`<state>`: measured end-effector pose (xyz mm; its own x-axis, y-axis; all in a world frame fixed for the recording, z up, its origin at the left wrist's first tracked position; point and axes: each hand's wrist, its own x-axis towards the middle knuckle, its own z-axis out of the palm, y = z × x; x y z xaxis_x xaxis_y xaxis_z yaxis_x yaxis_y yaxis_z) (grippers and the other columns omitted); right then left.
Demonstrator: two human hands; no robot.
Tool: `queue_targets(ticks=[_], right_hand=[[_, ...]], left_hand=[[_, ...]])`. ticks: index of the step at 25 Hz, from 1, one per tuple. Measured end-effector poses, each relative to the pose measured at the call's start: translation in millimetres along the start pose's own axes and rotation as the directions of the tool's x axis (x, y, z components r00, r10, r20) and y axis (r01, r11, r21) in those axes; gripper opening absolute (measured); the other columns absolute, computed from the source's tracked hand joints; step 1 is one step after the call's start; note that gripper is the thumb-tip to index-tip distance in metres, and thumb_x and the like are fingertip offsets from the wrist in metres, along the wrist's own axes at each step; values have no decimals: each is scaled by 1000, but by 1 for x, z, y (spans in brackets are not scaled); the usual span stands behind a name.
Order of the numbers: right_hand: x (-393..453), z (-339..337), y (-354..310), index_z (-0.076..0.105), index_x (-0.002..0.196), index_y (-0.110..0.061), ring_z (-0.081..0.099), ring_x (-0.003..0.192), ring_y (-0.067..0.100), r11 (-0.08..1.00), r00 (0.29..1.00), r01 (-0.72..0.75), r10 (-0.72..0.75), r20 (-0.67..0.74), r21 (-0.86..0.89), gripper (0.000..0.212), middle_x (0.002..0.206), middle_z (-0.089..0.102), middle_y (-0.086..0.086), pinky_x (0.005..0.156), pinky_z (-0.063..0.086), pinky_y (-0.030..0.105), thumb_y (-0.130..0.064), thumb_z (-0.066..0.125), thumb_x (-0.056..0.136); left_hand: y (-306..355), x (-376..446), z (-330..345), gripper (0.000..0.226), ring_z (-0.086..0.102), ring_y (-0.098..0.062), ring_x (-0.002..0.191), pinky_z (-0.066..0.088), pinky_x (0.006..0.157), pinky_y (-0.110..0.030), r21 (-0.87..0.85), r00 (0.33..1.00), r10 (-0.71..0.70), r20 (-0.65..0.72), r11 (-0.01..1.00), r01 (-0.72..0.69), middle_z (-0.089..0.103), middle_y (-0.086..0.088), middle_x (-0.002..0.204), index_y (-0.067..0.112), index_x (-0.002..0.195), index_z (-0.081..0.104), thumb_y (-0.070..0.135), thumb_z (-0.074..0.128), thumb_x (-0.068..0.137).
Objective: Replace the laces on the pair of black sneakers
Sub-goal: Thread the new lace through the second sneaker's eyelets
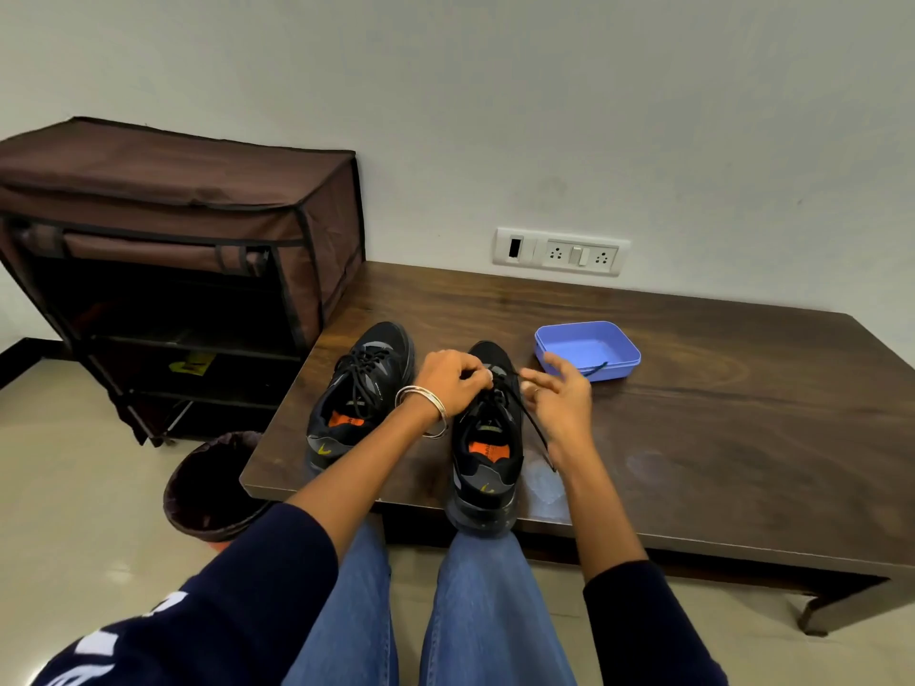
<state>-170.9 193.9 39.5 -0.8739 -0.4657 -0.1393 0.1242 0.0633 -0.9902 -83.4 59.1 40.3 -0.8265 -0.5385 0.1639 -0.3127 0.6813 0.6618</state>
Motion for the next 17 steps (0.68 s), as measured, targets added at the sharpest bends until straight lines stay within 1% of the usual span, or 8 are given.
queue_targets(ticks=[2, 3, 5, 7, 9, 11, 13, 17], right_hand=[[-3, 4, 13, 47, 141, -26, 63, 94, 19, 898, 971, 211, -146, 191, -386, 71, 98, 67, 2, 86, 52, 36, 9, 64, 81], [-2, 8, 16, 54, 133, -32, 61, 98, 20, 790, 951, 289, -173, 257, -541, 64, 96, 67, -2, 87, 49, 42, 3, 65, 81], [-2, 14, 12, 66, 113, -30, 53, 106, 24, 529, 935, 355, -209, 287, -771, 35, 100, 63, -1, 84, 38, 41, -7, 59, 88], [-3, 15, 10, 69, 106, -21, 45, 110, 25, 420, 929, 365, -223, 295, -831, 24, 106, 55, 4, 79, 29, 37, -10, 54, 92], [-5, 13, 9, 68, 104, -18, 42, 112, 24, 449, 924, 382, -189, 332, -808, 21, 111, 50, 5, 80, 28, 37, -11, 53, 91], [-5, 9, 7, 65, 96, -16, 47, 109, 24, 504, 926, 369, -131, 353, -781, 14, 109, 52, 6, 80, 29, 38, -15, 52, 91], [-8, 12, 5, 60, 83, -17, 53, 102, 23, 503, 937, 347, -156, 312, -791, 12, 99, 55, 2, 77, 27, 37, -18, 50, 90], [-7, 14, 8, 55, 81, -29, 55, 96, 17, 344, 924, 359, -260, 279, -868, 11, 89, 57, -7, 82, 26, 41, -30, 59, 90]], left_hand=[[1, 1, 1, 32, 59, -23, 66, 50, 70, -38, 65, 1000, 13, 15, 998, -14, 62, -1, 58, 18, 59, 66, 32, 58, 87], [2, 2, 1, 37, 54, -22, 66, 49, 72, -39, 109, 999, 17, 30, 994, -20, 55, 4, 54, 21, 53, 58, 35, 56, 87], [5, 2, 0, 40, 49, -20, 78, 42, 80, -40, 205, 998, -4, 65, 979, -9, 49, 8, 57, 23, 55, 52, 40, 54, 91], [3, 3, -4, 30, 47, -20, 94, 35, 84, -39, 291, 995, 6, 100, 956, -35, 60, 5, 74, 23, 73, 65, 44, 54, 92], [1, 2, -8, 24, 45, -20, 100, 33, 83, -37, 312, 989, 65, 134, 944, -104, 67, 3, 91, 24, 90, 71, 43, 56, 91], [-3, 2, -9, 23, 47, -22, 101, 36, 82, -37, 288, 982, 117, 147, 945, -155, 67, 2, 96, 24, 97, 72, 40, 58, 91], [-5, 0, -5, 24, 48, -23, 99, 41, 84, -40, 251, 981, 119, 152, 956, -155, 67, 1, 93, 20, 92, 71, 39, 56, 92], [-5, -2, 2, 34, 55, -29, 89, 42, 74, -39, 142, 988, -12, 151, 990, -10, 54, 2, 67, 23, 61, 52, 34, 51, 94]])
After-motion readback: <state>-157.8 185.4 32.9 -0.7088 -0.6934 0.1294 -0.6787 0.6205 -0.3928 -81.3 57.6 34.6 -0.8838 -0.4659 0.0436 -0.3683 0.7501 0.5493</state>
